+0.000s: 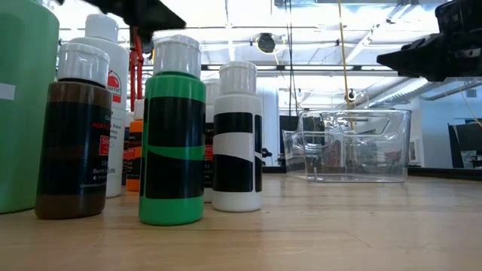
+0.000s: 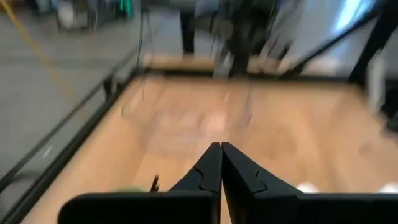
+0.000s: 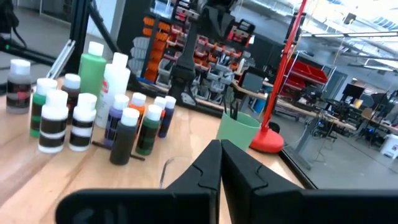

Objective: Pick & Place Paint Supplies
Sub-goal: Put the green paint bottle into the transparent bin

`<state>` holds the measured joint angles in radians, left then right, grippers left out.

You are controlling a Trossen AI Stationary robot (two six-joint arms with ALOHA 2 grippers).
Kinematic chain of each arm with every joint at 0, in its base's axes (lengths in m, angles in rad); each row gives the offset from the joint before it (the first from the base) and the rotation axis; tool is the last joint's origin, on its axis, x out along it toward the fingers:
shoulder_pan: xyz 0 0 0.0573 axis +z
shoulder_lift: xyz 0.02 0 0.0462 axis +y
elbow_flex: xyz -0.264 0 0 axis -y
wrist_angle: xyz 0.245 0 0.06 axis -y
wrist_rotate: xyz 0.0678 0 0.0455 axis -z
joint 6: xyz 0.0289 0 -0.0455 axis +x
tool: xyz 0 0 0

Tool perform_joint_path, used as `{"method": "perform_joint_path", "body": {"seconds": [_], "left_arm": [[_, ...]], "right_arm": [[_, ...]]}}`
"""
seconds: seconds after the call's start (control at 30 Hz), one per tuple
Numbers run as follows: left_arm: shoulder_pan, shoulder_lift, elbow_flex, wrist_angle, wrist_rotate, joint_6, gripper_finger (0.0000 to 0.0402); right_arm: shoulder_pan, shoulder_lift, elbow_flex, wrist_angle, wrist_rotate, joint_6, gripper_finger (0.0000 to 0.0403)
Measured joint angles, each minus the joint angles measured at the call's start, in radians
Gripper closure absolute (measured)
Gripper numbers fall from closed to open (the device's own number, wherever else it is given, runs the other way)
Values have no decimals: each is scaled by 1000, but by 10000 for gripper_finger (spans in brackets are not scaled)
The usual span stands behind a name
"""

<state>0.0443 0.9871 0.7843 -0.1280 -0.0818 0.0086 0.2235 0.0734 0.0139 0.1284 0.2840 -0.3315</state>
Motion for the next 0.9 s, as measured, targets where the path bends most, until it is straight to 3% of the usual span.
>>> {"method": "perform_joint_path", "body": {"seconds": [0.13,0.27,0.4,0.7,0.9], "left_arm": [[-2,175,176,-202,-80,5,398],[-27,314,309,-385,-27,-47,389],[-75,374,393,-472,-6,-48,399],[-132,402,423,-499,0,14,358],[-182,448,420,-498,81,-19,295]], "right_arm": [[0,0,0,1,0,18,399],[0,0,0,17,0,33,399],[0,0,0,47,1,-2,399],[0,0,0,46,2,81,399],[0,0,0,-5,2,160,399]]}}
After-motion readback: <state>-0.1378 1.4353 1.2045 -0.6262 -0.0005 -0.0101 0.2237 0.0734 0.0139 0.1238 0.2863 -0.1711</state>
